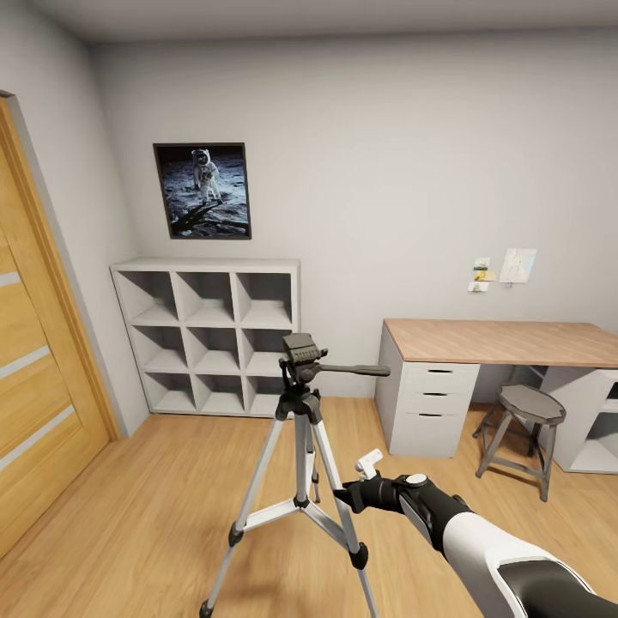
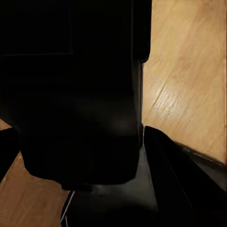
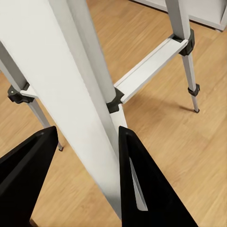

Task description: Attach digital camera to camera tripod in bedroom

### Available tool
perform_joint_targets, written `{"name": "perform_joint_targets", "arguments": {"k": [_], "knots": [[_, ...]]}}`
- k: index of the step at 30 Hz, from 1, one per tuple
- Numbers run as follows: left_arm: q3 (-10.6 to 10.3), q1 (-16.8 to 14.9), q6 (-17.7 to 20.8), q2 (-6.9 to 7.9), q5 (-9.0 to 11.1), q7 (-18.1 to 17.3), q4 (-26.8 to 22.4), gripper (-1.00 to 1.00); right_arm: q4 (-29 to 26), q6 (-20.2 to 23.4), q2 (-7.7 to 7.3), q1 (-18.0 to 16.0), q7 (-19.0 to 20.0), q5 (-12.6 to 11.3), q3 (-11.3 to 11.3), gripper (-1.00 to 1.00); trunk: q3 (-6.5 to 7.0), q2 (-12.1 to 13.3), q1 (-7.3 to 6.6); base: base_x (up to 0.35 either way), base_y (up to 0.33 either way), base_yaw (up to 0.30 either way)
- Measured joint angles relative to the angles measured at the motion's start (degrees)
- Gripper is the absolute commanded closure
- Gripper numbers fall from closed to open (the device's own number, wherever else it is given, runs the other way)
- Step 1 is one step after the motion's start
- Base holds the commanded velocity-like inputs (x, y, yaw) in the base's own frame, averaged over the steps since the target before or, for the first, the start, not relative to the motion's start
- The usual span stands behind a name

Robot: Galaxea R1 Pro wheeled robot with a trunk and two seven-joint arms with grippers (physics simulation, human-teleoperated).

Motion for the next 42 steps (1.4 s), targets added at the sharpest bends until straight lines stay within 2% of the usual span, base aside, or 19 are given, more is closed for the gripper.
{"name": "perform_joint_targets", "arguments": {"k": [1,5,6,9,10,13,14,17,18,24,29,30,33,35,38,39,40,41,42], "knots": [[0.2,0.0,1.5,1.75,0.0,0.3,-4.2,1.00,0.0,0.0,0.00,0.0,0.0,0.1,-0.1,1.00,0.00,0.0,0.00,0.000,0.000,0.000],[0.4,0.0,9.2,6.53,0.2,0.6,-15.1,1.00,0.0,-0.1,-0.04,0.0,0.0,0.1,-0.1,1.00,0.00,0.0,0.00,0.000,0.000,0.000],[0.7,0.0,15.0,8.95,0.1,0.7,-20.8,1.00,0.0,-0.1,-0.06,0.0,0.0,0.1,-0.1,1.00,0.00,0.0,0.00,0.000,0.000,0.000],[2.3,-0.2,24.5,12.50,0.1,1.2,-30.5,1.00,0.0,-0.1,-0.06,0.0,0.0,0.3,-0.3,1.00,0.01,0.0,0.00,0.000,0.000,0.000],[4.2,-0.4,30.3,14.34,0.0,1.7,-35.7,1.00,0.0,-0.1,-0.04,0.0,0.0,0.3,-0.3,1.00,0.01,0.0,0.00,0.000,0.000,0.000],[8.1,-1.2,38.4,16.42,0.0,2.5,-44.1,1.00,0.0,-0.1,-0.02,0.0,0.0,0.3,-0.3,1.00,0.01,0.0,0.00,0.000,0.000,0.000],[10.6,-2.7,43.0,17.21,-0.3,3.0,-47.7,1.00,0.0,-0.1,-0.02,0.0,0.0,0.2,-0.2,1.00,0.01,0.0,0.00,0.000,0.000,0.000],[13.6,-6.9,48.9,17.84,0.2,3.3,-53.0,1.00,0.0,-0.1,-0.01,0.0,0.0,0.3,-0.2,1.00,0.01,0.0,0.00,0.000,0.000,0.000],[14.7,-9.9,52.4,17.97,0.2,3.4,-54.6,1.00,0.0,-0.1,-0.01,0.0,0.0,0.3,-0.2,1.00,0.02,0.0,0.00,0.000,0.000,0.000],[16.4,-24.1,58.6,17.06,0.6,3.6,-54.3,1.00,0.0,-0.1,-0.01,0.0,-0.1,0.2,-0.2,1.00,0.01,0.0,0.00,0.000,0.000,0.000],[16.6,-36.4,59.8,15.10,0.6,3.7,-47.7,1.00,0.0,0.0,-0.01,0.0,0.0,0.2,-0.2,1.00,0.01,0.0,0.00,0.000,0.000,0.000],[16.6,-40.2,60.0,14.32,0.5,3.8,-45.2,1.00,0.0,0.0,-0.01,0.0,0.0,0.1,-0.1,1.00,0.01,0.0,0.01,0.000,0.000,0.000],[16.7,-46.6,60.2,12.94,0.7,4.0,-42.5,1.00,0.0,-0.1,-0.01,0.0,0.0,0.2,-0.2,1.00,0.01,0.0,0.00,0.000,0.000,0.000],[16.7,-52.7,60.3,11.30,1.2,4.4,-40.2,1.00,0.0,0.0,0.03,0.0,0.0,0.2,-0.2,1.00,0.01,0.0,-0.01,0.000,0.000,0.000],[16.7,-58.0,60.4,9.20,0.9,4.9,-38.2,1.00,0.0,0.0,0.05,0.0,0.0,0.1,-0.1,1.00,0.01,0.0,0.00,0.000,0.000,0.000],[16.7,-61.1,60.5,7.54,0.6,5.3,-36.6,1.00,0.0,0.0,0.03,0.0,0.0,0.1,-0.1,1.00,0.01,0.0,0.01,0.000,0.000,0.000],[16.7,-62.9,60.4,6.51,1.7,5.5,-35.8,1.00,0.0,-0.1,0.02,0.0,0.0,0.2,-0.2,1.00,0.01,0.0,-0.01,0.000,0.000,0.000],[16.7,-64.4,60.6,5.52,0.6,5.8,-34.9,1.00,0.0,0.0,0.01,0.0,0.0,0.1,-0.1,1.00,0.01,0.0,0.00,0.000,0.000,0.000],[16.6,-65.8,60.5,4.49,1.0,6.0,-34.1,1.00,0.0,0.0,0.00,0.0,0.0,0.2,-0.2,1.00,0.00,0.0,0.00,0.000,0.000,0.000]]}}
